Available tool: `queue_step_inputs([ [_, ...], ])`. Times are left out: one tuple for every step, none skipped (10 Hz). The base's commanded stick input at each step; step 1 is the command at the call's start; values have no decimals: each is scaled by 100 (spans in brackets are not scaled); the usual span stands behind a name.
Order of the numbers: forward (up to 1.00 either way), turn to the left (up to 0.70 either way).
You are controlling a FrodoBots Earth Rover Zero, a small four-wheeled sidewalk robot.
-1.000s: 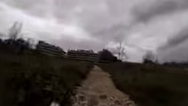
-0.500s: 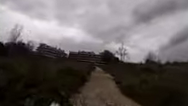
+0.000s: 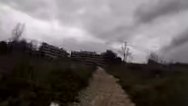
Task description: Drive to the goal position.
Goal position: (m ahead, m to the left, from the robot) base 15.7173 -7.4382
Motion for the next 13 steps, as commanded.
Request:
queue_step_inputs([
  [70,0],
  [70,0],
  [70,0],
  [70,0],
  [70,0],
  [70,-1],
  [70,-19],
  [70,-35],
  [70,-29],
  [70,-1],
  [70,0],
  [70,0],
  [70,0],
])
